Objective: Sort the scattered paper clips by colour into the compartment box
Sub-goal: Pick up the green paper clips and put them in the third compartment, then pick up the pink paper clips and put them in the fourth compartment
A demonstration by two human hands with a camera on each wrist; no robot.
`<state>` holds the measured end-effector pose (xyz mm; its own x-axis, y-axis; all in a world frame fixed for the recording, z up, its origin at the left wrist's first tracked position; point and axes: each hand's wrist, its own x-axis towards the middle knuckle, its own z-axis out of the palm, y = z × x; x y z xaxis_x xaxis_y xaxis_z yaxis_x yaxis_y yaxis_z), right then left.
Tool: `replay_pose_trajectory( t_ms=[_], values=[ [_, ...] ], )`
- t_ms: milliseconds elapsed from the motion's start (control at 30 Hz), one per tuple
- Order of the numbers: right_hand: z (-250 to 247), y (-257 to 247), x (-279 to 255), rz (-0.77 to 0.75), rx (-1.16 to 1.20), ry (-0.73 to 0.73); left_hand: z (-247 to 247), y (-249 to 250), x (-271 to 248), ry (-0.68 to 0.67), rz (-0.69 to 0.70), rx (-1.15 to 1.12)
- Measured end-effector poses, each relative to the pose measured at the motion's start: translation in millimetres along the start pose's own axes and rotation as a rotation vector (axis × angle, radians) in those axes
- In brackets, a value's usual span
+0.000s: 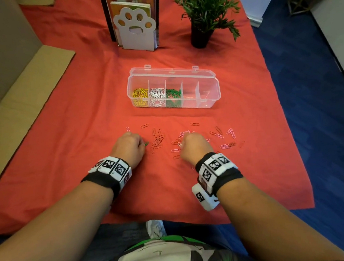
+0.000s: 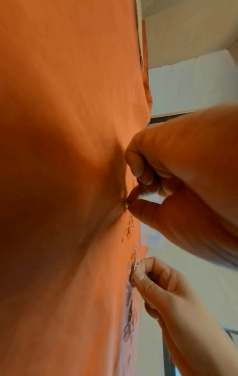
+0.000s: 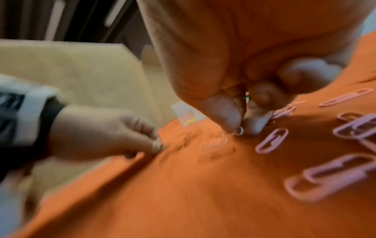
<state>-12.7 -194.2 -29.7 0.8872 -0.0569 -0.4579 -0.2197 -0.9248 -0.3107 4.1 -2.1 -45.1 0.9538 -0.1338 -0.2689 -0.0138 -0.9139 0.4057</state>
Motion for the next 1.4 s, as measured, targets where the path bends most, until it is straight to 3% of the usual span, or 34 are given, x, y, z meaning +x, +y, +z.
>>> replay_pose_trajectory(
  t_ms=[100, 200, 267, 333, 467, 633, 733, 1000, 1100, 1400],
  values=[
    [-14, 5, 11, 0.05, 0.406, 0.022, -8, 8, 8, -0.019, -0.11, -0.19],
    [-36, 4, 14, 0.089, 0.83, -0.017, -12, 18, 17, -0.144, -0.312, -0.684],
    [-50, 0, 21, 0.077, 0.907, -0.002, -12, 21, 22, -0.152, -0.403, -0.928],
    [-61, -7, 34, 0.047, 0.885, 0.076, -13, 21, 25, -0.142, -0.434, -1.014],
    [-81, -34, 63, -0.026, 0.777, 0.161, -15, 16, 27, -0.089, -0.437, -1.032],
    [-92, -54, 91, -0.016, 0.787, 0.063, -18, 11, 28, -0.088, -0.417, -0.999],
    [-95, -44, 91, 0.044, 0.981, 0.053, -24, 16, 35, -0.093, -0.336, -0.961],
    [-98, -3, 78, 0.119, 1.07, 0.157, -54, 79, 98, 0.01, -0.109, -0.596],
    [-101, 8, 76, 0.139, 1.061, 0.19, -58, 95, 115, 0.018, -0.117, -0.535],
    [-108, 10, 82, 0.082, 0.964, 0.253, -64, 114, 121, 0.038, -0.192, -0.665]
  ],
)
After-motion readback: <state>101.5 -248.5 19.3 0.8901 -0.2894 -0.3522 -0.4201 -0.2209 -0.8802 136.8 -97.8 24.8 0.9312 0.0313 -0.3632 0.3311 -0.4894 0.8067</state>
